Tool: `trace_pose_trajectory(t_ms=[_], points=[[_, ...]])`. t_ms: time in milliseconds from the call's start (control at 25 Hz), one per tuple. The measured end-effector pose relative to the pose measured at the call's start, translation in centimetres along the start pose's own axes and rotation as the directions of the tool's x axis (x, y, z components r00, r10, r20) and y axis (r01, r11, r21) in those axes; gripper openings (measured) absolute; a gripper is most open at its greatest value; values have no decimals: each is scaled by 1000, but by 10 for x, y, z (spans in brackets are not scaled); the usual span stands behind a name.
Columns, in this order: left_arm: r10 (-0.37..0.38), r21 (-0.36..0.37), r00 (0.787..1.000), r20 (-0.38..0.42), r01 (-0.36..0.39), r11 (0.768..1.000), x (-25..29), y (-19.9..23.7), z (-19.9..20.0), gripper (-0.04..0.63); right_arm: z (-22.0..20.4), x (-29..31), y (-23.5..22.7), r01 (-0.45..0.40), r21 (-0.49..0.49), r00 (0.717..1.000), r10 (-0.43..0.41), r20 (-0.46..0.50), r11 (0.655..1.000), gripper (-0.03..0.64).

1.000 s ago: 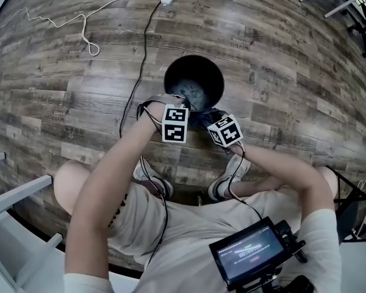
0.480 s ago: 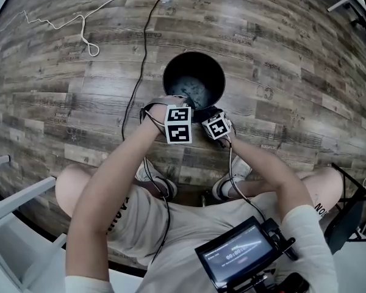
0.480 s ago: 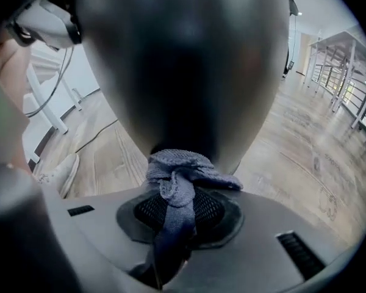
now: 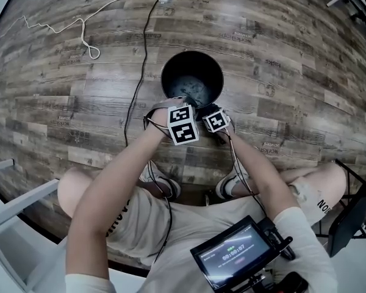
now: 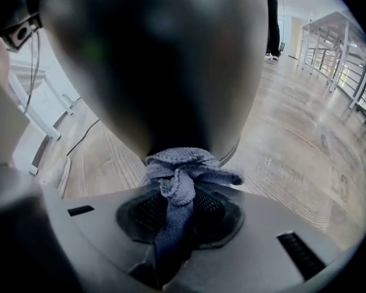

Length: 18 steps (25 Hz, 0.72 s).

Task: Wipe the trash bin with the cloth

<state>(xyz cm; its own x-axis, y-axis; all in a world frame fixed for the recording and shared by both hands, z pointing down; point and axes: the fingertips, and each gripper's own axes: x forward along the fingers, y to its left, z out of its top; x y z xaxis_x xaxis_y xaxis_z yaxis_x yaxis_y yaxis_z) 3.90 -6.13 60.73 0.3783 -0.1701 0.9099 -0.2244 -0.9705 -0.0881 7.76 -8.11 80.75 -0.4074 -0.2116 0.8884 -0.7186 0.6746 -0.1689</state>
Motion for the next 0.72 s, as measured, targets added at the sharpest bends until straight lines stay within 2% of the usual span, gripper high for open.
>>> trace_pose_trajectory(t_ms=[80, 160, 320, 400, 480, 600, 720], points=[[-25, -9, 1000, 17, 25, 1000, -3, -3, 0, 61, 0, -10, 7, -11, -16, 1000, 11, 0, 1000, 83], [-41, 31, 999, 16, 40, 999, -8, -6, -2, 113, -1, -24, 16, -40, -21, 999, 40, 4, 999, 83], [-18, 169, 1000, -19, 21, 985, -18, -2, -14, 169, 0, -64, 39, -138, -8, 990, 138, 16, 990, 83], [22, 255, 998, -66, -5, 967, -20, 4, -27, 173, 4, -89, 47, -182, 6, 983, 181, 29, 983, 83], [61, 312, 992, -113, -23, 950, -19, 12, -42, 173, 13, -117, 54, -214, 32, 975, 212, 59, 976, 82], [100, 340, 983, -156, -42, 939, -17, 22, -59, 173, 28, -158, 66, -253, 66, 963, 245, 113, 965, 83], [104, 337, 981, -167, -42, 941, -14, 24, -66, 160, 44, -192, 81, -280, 57, 948, 267, 176, 958, 82]])
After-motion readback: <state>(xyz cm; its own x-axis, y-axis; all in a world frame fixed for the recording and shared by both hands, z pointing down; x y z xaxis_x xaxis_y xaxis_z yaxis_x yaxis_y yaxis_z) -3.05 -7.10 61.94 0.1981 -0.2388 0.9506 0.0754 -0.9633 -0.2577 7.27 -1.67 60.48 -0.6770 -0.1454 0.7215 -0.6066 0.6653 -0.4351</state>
